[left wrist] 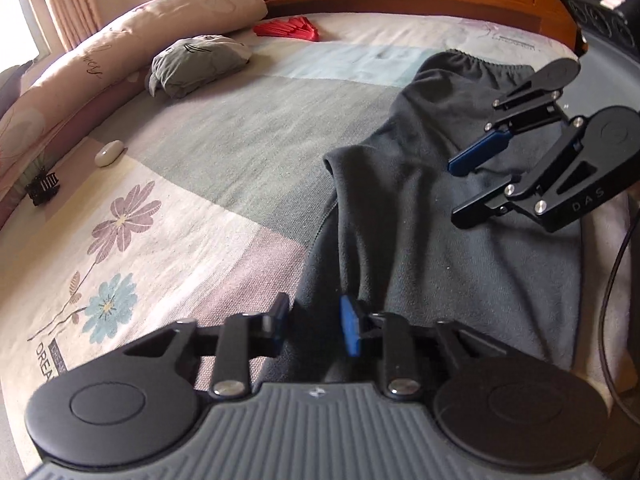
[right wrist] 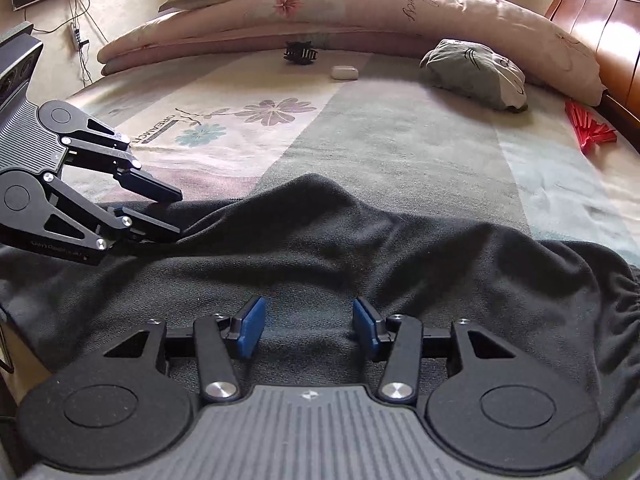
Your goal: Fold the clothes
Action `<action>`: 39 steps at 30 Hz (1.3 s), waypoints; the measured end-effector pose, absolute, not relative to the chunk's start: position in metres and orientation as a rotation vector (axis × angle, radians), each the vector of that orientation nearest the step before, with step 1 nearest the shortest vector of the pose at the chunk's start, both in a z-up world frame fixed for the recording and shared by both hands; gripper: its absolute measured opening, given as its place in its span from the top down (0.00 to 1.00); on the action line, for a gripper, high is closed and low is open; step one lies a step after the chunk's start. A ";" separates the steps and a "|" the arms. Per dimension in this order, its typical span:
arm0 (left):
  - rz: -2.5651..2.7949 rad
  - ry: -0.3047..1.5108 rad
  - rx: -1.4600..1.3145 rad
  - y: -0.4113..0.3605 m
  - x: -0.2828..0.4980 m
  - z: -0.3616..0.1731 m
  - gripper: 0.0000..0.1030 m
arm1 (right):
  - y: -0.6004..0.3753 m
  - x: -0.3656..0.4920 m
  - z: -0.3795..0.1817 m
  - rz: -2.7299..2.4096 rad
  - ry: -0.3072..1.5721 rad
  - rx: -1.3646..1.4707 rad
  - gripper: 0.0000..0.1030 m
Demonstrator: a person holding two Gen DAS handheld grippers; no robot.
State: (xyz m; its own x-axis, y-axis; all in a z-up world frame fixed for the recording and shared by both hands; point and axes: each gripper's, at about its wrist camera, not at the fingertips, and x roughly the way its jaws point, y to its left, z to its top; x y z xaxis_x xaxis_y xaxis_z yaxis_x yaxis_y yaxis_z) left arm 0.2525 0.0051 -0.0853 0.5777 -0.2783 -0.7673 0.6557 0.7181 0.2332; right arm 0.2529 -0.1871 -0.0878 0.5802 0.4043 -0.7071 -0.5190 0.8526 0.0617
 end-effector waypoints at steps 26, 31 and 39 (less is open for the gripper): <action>-0.492 0.869 -0.096 0.049 0.251 -0.090 0.89 | -0.163 0.298 -0.065 0.568 0.672 -0.215 0.34; -0.515 0.850 -0.181 0.055 0.239 -0.103 0.85 | -0.157 0.333 -0.057 0.574 0.703 -0.194 0.46; -0.553 0.780 -0.196 0.063 0.245 -0.076 0.85 | -0.148 0.328 -0.072 0.549 0.793 -0.370 0.45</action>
